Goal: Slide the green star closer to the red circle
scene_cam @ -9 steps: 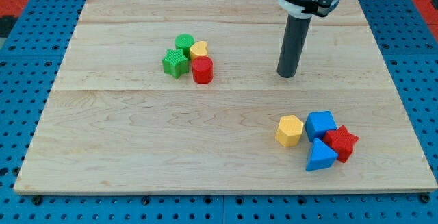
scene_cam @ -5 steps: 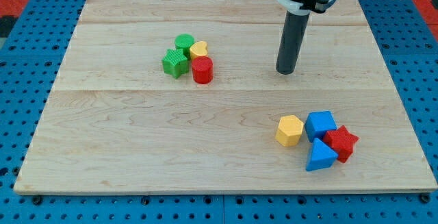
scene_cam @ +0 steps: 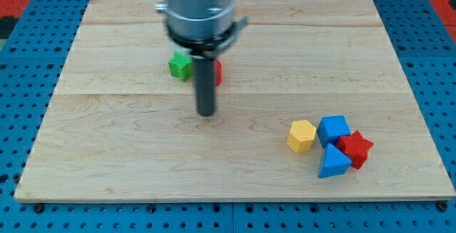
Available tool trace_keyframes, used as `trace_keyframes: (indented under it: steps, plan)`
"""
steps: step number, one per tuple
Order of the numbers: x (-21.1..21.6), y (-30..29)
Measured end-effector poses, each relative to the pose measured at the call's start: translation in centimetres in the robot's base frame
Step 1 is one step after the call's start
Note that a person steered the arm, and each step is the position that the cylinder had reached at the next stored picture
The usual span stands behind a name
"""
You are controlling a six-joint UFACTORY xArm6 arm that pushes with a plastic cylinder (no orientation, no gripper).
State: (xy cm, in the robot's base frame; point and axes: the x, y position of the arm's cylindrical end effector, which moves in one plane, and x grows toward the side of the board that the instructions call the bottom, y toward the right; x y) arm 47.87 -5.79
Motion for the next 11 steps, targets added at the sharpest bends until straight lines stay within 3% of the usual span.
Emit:
trace_keyframes:
  steps: [2,4,6,7,8,10,11]
  plan:
    - [-1.4,-7.4]
    - [-2.7,-10.2]
    - [-9.7,-9.0]
    - [-9.6,-3.2]
    - [-6.7,2.0]
    - [-6.3,7.1]
    - [-0.9,13.2]
